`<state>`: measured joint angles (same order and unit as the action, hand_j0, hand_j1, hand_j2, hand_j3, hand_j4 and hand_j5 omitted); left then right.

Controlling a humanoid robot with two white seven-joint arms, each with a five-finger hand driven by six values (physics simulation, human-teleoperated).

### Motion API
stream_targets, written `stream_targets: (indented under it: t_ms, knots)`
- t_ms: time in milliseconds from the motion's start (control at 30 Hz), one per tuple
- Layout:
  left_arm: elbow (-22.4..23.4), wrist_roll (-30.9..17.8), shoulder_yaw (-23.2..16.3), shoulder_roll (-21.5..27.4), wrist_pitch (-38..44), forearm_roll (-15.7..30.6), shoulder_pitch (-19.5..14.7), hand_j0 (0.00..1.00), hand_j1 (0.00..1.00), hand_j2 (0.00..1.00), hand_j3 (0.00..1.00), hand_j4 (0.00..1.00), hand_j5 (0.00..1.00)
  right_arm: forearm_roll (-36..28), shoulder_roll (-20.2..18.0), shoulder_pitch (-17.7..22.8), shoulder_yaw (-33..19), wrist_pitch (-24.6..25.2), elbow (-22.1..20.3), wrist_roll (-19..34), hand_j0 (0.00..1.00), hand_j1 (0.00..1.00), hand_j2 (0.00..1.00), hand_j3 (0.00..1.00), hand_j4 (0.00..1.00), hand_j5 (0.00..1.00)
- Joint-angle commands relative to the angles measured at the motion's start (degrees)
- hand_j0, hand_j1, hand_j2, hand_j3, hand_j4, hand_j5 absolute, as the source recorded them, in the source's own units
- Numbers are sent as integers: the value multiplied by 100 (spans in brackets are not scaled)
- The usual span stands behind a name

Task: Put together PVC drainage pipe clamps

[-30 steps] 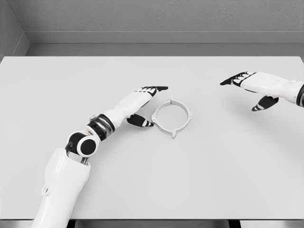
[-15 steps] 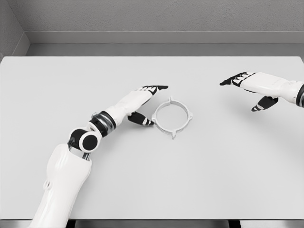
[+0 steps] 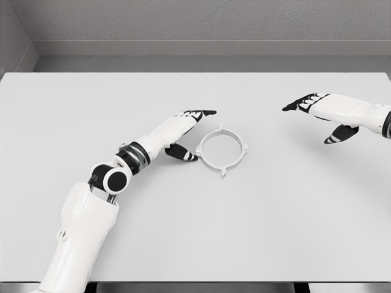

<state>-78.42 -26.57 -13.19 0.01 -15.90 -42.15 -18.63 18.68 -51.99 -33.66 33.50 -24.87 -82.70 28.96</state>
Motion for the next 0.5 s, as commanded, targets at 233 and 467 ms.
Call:
stream_targets:
  t_ms: [233, 467]
  knots:
    - [-1262, 3, 361, 419, -36, 829, 474, 100, 100, 100, 100, 100, 100, -4, -13, 0, -1, 17, -9, 4, 100, 100, 100, 100, 100, 100]
    - [-983, -6, 1688, 3312, -1910, 3090, 1116, 100, 100, 100, 100, 100, 100, -22, -303, -9, -10, 17, -220, 13, 100, 100, 100, 100, 100, 100]
